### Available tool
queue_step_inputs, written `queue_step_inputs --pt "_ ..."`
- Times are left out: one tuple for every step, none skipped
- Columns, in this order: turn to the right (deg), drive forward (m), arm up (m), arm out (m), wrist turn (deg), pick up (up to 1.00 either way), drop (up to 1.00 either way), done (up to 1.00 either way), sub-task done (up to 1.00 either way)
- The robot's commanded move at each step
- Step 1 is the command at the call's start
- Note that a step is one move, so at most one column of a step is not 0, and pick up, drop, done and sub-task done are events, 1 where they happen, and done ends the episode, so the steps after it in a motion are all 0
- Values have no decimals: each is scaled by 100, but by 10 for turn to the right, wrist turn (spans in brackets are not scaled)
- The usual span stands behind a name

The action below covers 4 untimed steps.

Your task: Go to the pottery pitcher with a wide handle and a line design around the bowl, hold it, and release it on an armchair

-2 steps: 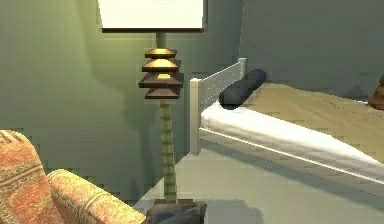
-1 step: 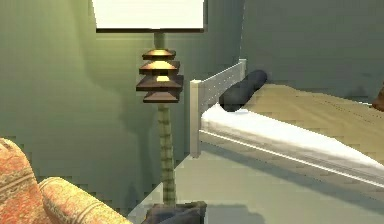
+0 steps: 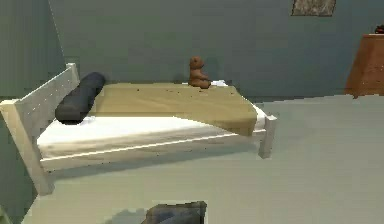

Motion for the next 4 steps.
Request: queue_step_inputs --pt "270 0 0 0 0 0 0 0 0" --pt "-450 0 0 0 0 0 0 0 0" --pt "-450 0 0 0 0 0 0 0 0" --pt "-30 0 0 0 0 0 0 0 0"
